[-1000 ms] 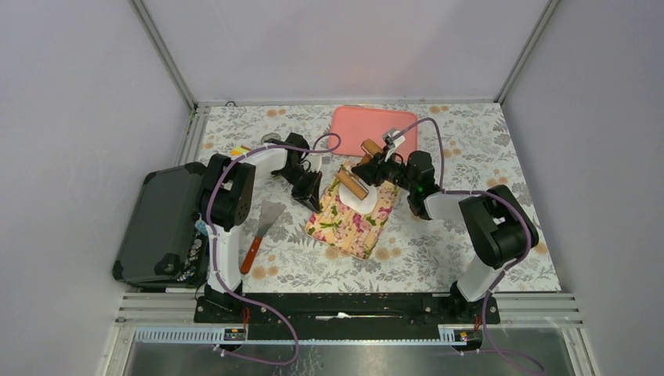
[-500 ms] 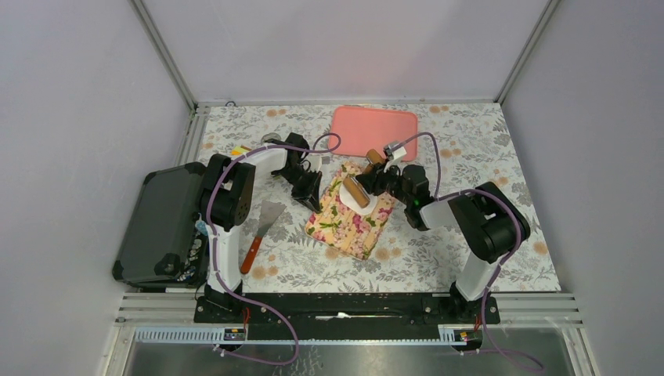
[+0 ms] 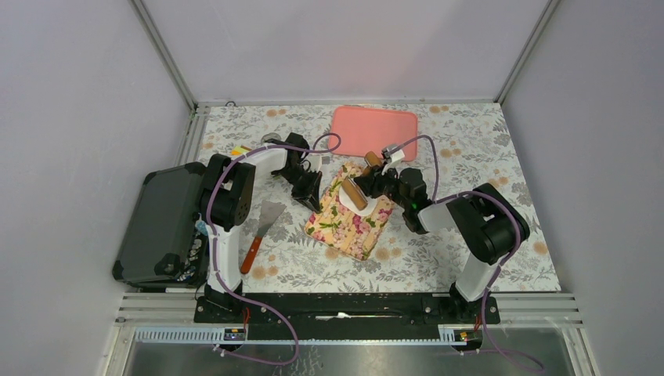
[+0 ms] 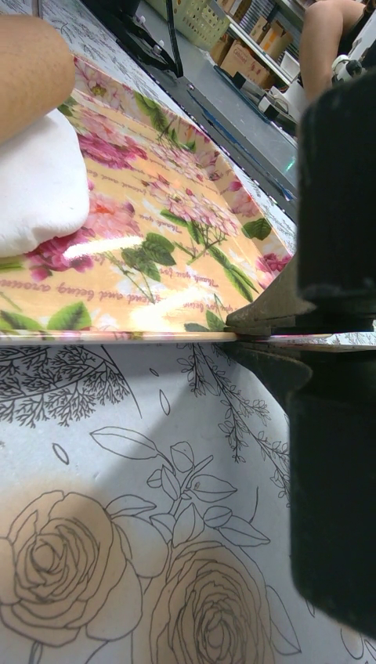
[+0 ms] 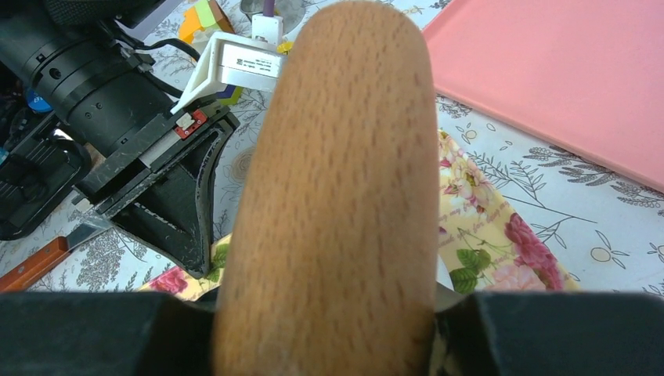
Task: Roll out the dumpling wrappers from the dough
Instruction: Flatten out the dough on the work surface.
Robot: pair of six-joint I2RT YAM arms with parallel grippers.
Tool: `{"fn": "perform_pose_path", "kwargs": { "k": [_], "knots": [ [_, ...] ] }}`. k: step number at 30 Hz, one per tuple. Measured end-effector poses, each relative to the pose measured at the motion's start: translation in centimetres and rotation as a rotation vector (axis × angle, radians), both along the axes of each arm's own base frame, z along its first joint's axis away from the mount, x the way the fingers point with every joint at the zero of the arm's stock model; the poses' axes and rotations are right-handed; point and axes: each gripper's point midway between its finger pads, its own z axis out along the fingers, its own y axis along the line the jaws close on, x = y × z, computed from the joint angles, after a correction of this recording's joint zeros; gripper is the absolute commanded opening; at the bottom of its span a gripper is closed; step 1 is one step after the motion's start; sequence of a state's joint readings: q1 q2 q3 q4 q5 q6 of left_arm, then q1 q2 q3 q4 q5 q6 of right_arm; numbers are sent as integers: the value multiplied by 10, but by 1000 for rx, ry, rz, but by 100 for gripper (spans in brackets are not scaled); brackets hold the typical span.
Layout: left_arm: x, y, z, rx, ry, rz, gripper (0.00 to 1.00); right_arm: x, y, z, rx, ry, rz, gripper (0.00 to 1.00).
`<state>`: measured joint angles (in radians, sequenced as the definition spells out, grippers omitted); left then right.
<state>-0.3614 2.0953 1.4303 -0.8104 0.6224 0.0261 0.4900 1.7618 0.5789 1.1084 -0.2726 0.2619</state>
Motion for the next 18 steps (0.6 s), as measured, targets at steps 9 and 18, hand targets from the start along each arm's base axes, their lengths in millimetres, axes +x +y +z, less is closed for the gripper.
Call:
{"fn": "perform_pose_path", "kwargs": {
  "k": [9, 18],
  "knots": [
    [0, 0, 0, 0, 0, 0, 0, -8, 10, -2, -11, -3, 17, 0],
    [0, 0, 0, 0, 0, 0, 0, -12, 17, -5, -10, -3, 36, 0]
  ]
}}
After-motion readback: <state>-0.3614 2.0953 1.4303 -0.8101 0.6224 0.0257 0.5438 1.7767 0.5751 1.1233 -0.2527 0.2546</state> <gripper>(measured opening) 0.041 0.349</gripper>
